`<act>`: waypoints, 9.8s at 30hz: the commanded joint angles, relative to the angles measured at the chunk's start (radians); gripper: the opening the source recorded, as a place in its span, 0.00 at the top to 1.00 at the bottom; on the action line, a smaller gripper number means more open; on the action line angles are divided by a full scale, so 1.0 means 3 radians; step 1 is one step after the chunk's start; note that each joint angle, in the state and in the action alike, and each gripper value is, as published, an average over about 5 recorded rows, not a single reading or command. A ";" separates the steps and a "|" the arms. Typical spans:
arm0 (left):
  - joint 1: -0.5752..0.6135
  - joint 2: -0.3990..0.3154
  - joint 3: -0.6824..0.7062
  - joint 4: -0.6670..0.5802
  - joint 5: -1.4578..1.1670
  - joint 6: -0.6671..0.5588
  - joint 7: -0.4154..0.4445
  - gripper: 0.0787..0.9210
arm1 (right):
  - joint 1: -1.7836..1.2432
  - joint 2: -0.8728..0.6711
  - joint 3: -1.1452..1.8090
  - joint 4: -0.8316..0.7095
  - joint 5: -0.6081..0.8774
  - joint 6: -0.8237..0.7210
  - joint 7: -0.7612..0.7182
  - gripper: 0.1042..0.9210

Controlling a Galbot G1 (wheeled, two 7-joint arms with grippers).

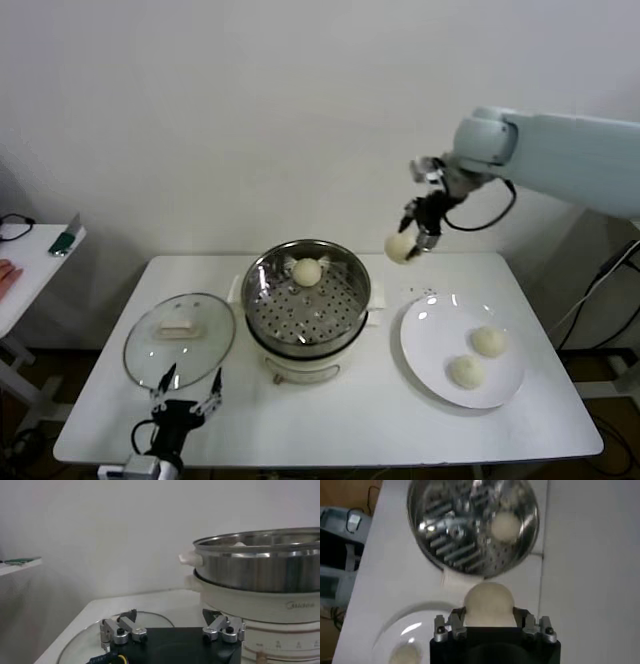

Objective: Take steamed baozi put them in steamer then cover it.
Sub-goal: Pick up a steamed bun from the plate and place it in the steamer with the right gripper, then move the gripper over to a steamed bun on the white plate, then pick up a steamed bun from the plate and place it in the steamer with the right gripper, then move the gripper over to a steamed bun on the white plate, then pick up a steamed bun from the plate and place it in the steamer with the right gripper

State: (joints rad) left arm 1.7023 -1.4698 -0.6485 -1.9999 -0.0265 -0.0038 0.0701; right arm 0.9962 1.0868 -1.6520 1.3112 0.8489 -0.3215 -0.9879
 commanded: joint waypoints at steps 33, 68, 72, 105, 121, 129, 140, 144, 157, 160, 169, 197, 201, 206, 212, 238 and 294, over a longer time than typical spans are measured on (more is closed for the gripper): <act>0.0012 0.0030 -0.0026 -0.0034 -0.0090 0.0057 0.0031 0.12 | -0.1334 0.1608 0.0251 -0.0937 -0.0044 -0.0645 0.0861 0.26; 0.0063 -0.0064 0.0035 -0.0089 0.0049 0.0064 0.0053 0.12 | -0.1688 -0.1920 0.0083 0.0799 -0.1712 -0.0198 0.0421 0.12; 0.0072 -0.0069 0.0034 -0.0074 0.0055 0.0056 0.0049 0.12 | -0.1946 -0.1888 0.0321 0.0703 -0.1784 -0.0234 0.0468 0.12; 0.0074 -0.0060 0.0040 -0.0082 0.0105 0.0065 0.0049 0.12 | -0.1152 -0.1488 0.0040 0.0441 -0.1871 0.0244 0.0000 0.40; 0.0115 -0.0097 0.0073 -0.0089 0.0204 0.0047 0.0042 0.12 | 0.0328 0.0008 0.0603 0.0737 -0.2043 0.1784 -0.0343 0.39; 0.0135 -0.0103 0.0041 -0.0106 0.0204 0.0049 0.0040 0.12 | -0.0318 0.0408 0.0614 0.1207 -0.2632 0.1789 0.0050 0.39; 0.0148 -0.0112 0.0001 -0.0099 0.0183 0.0038 0.0036 0.12 | -0.1044 0.0728 0.0590 0.0692 -0.3199 0.1785 0.0230 0.39; 0.0142 -0.0102 -0.0017 -0.0076 0.0170 0.0030 0.0034 0.12 | -0.1161 0.0764 0.0582 0.0585 -0.3256 0.1788 0.0208 0.39; 0.0137 -0.0087 -0.0016 -0.0058 0.0158 0.0031 0.0035 0.12 | -0.1238 0.0770 0.0542 0.0548 -0.3253 0.1780 0.0107 0.39; 0.0132 -0.0089 -0.0012 -0.0050 0.0162 0.0031 0.0034 0.12 | -0.1233 0.0771 0.0539 0.0538 -0.3251 0.1778 0.0136 0.38; 0.0141 -0.0089 0.0003 -0.0076 0.0181 0.0037 0.0043 0.12 | -0.0962 0.0637 0.0612 0.0383 -0.2884 0.1783 0.0016 0.14; 0.0083 -0.0070 0.0039 -0.0043 0.0219 0.0034 0.0053 0.12 | -0.2114 -0.1925 0.0911 -0.0421 -0.2169 0.0632 -0.0229 0.12; 0.0096 -0.0071 0.0031 -0.0035 0.0227 0.0030 0.0051 0.12 | -0.2474 -0.1772 0.1305 -0.0714 -0.2262 0.0644 -0.0213 0.12; 0.0109 -0.0087 0.0028 -0.0042 0.0239 0.0031 0.0052 0.12 | -0.2670 -0.1574 0.1509 -0.1022 -0.2349 0.0719 -0.0243 0.12; 0.0110 -0.0093 0.0019 -0.0006 0.0251 0.0016 0.0043 0.12 | -0.2844 -0.1383 0.1678 -0.1175 -0.2375 0.0778 -0.0218 0.12; 0.0138 -0.0105 0.0067 -0.0063 0.0283 0.0021 0.0038 0.12 | -0.1702 -0.1376 0.0784 -0.0552 -0.1976 0.0637 -0.0228 0.34; 0.0069 -0.0021 -0.0033 -0.0097 0.0172 0.0079 0.0058 0.12 | -0.1226 0.0624 0.0291 -0.0565 -0.0588 0.0031 0.0332 0.29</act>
State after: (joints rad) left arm 1.7222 -1.4801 -0.6571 -2.0273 0.0295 0.0139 0.0874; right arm 0.6394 1.2628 -1.5911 1.1721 0.6475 -0.3258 -0.8824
